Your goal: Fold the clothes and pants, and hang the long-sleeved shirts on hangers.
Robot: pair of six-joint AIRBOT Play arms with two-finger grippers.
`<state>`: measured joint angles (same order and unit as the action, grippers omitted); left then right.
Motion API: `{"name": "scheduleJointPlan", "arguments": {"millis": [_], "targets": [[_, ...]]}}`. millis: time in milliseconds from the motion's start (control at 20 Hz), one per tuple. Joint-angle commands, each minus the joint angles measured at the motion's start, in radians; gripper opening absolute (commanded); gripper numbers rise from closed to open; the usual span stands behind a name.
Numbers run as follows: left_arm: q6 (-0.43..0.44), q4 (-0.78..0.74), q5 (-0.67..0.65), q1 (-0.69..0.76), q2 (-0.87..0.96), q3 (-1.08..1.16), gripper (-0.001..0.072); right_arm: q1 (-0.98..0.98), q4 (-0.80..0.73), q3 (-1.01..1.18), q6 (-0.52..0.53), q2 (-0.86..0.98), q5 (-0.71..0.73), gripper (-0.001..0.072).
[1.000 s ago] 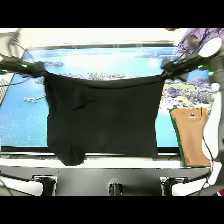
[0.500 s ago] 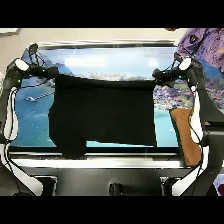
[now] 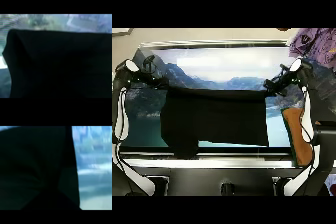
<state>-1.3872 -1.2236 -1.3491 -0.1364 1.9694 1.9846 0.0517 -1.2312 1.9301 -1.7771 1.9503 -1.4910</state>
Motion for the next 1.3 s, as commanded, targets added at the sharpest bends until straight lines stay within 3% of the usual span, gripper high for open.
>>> {"name": "scheduleJointPlan", "arguments": {"millis": [0,550,800,850,900,950,1000,1100,1250], "targets": [[-0.008,-0.056,-0.139,-0.002,0.003,-0.009,0.0013,-0.001,-0.010,0.000,0.002,0.027,-0.131,0.0033],[-0.019,-0.106,-0.195,0.016,0.021,-0.009,0.0013,-0.038,-0.016,-0.002,-0.042,0.075,-0.220,0.0033],[-0.021,-0.106,-0.195,0.031,0.048,-0.009,0.0020,-0.103,-0.196,-0.002,-0.079,0.112,-0.253,0.0034],[-0.041,-0.107,-0.187,0.033,0.050,-0.009,0.0117,-0.106,-0.203,-0.002,-0.079,0.114,-0.254,0.0043],[-0.073,-0.107,-0.180,0.033,0.050,-0.008,0.0337,-0.106,-0.203,-0.001,-0.079,0.111,-0.255,0.0173],[-0.093,-0.106,-0.181,0.031,0.047,-0.006,0.0592,-0.104,-0.202,-0.001,-0.062,0.105,-0.261,0.0367],[-0.106,-0.105,-0.187,0.024,0.036,-0.005,0.0696,-0.104,-0.208,-0.001,-0.018,0.087,-0.270,0.0499],[-0.123,-0.082,-0.218,-0.011,-0.001,0.008,0.0696,-0.104,-0.309,-0.001,0.103,0.021,-0.306,0.0539],[-0.124,-0.009,-0.252,-0.121,-0.121,-0.021,0.0696,-0.001,-0.246,-0.003,0.133,-0.121,-0.260,0.0567]]}}
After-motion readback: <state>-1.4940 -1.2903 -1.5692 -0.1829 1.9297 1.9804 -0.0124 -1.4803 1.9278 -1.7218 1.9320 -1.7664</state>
